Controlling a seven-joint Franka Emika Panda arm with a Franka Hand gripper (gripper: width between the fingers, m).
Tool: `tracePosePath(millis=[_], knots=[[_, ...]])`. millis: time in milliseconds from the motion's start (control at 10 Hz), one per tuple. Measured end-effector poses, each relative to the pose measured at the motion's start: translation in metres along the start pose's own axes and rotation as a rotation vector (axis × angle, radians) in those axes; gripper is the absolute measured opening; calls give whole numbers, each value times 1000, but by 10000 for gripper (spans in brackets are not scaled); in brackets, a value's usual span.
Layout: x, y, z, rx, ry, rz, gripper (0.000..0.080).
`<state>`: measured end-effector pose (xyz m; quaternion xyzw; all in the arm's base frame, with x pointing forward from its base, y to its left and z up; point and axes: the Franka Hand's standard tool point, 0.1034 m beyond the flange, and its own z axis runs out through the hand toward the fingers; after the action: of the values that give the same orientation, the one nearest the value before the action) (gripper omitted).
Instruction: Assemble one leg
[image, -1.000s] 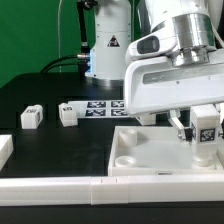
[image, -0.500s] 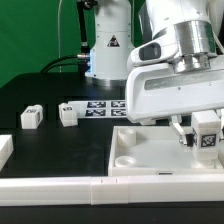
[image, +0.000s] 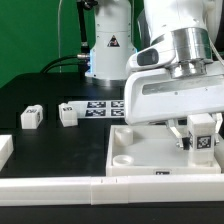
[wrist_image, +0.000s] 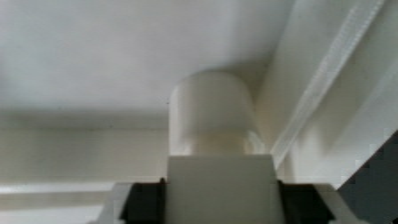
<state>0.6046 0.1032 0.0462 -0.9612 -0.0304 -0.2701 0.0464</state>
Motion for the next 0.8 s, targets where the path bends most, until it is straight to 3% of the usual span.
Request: tracePosePath(millis=[100, 200, 300, 400, 800], knots=[[-1, 0, 1, 1, -6, 0, 297], [-1, 0, 1, 1, -6, 0, 494], [-2, 0, 1, 1, -7, 0, 494], [-2, 0, 1, 1, -7, 0, 620], [1, 1, -2, 0, -9, 2, 648]])
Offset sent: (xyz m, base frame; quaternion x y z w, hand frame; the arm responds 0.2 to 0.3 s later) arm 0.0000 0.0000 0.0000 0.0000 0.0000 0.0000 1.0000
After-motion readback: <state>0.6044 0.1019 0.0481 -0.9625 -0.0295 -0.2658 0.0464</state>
